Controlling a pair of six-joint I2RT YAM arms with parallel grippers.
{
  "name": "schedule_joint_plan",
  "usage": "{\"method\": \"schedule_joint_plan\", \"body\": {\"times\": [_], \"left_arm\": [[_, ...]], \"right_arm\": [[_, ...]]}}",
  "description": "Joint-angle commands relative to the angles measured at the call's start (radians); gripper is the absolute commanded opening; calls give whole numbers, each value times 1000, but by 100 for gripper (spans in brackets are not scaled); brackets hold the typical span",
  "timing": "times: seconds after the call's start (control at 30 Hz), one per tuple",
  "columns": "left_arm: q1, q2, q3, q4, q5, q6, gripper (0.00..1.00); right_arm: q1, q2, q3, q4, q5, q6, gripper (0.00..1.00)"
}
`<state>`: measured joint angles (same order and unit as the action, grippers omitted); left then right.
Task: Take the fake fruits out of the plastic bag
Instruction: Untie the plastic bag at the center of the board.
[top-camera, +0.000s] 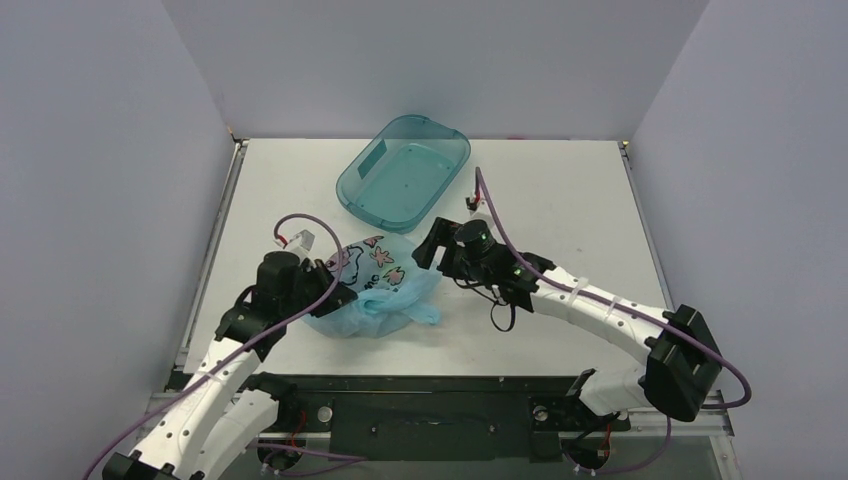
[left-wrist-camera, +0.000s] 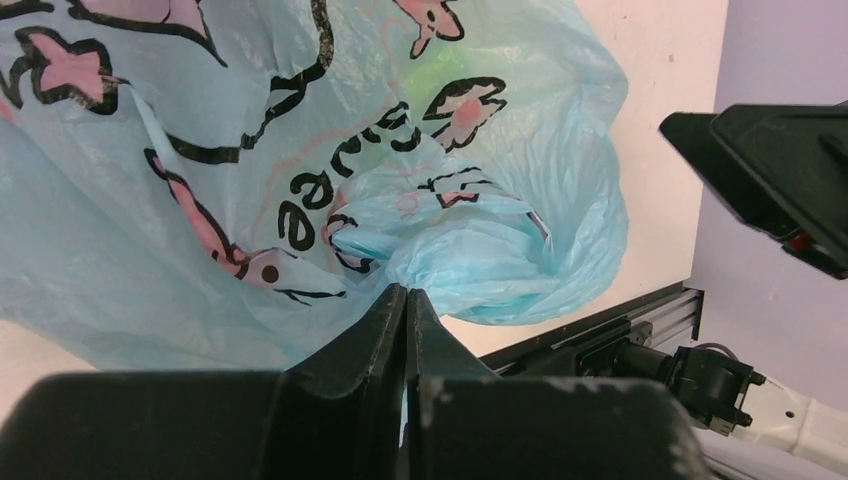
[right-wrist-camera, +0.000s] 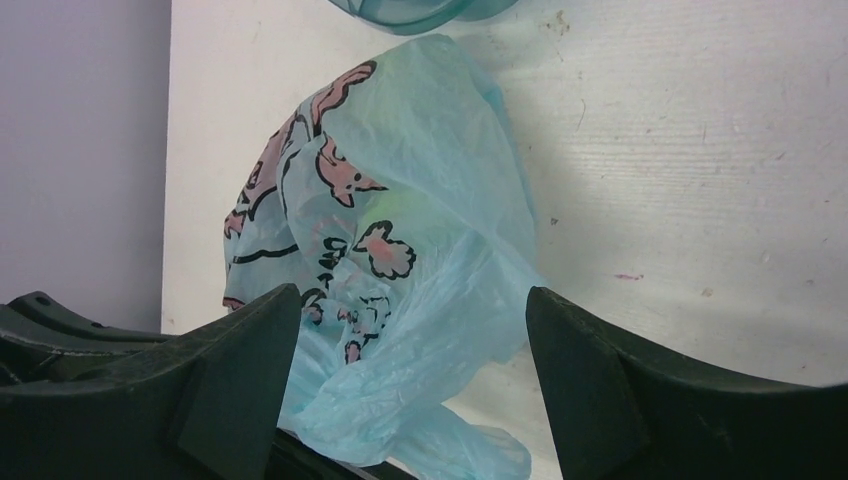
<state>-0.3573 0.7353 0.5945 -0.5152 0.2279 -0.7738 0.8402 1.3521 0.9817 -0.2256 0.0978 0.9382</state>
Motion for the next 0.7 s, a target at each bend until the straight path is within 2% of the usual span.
{"method": "schedule_joint_plan", "body": {"times": [0.0, 0.13, 0.27, 0.37, 0.5, 0.67], "left_arm": [[17, 27, -55, 136, 69, 9, 0], [17, 32, -137, 256, 130, -28, 0], [17, -1, -131, 195, 143, -38, 0], [18, -10, -100, 143, 146, 1, 0], [18, -29, -42, 69, 140, 12, 0], [18, -16, 10, 52, 176, -16, 0]], "right_arm": [[26, 6, -73, 77, -8, 65, 77], [132, 32, -166, 260, -13, 77, 76], [209, 67, -103, 237, 65, 51, 72], [220, 105, -66, 189, 118, 77, 70], [235, 107, -100, 266, 125, 161, 64], [272, 92, -94, 207, 173, 173, 72]]}}
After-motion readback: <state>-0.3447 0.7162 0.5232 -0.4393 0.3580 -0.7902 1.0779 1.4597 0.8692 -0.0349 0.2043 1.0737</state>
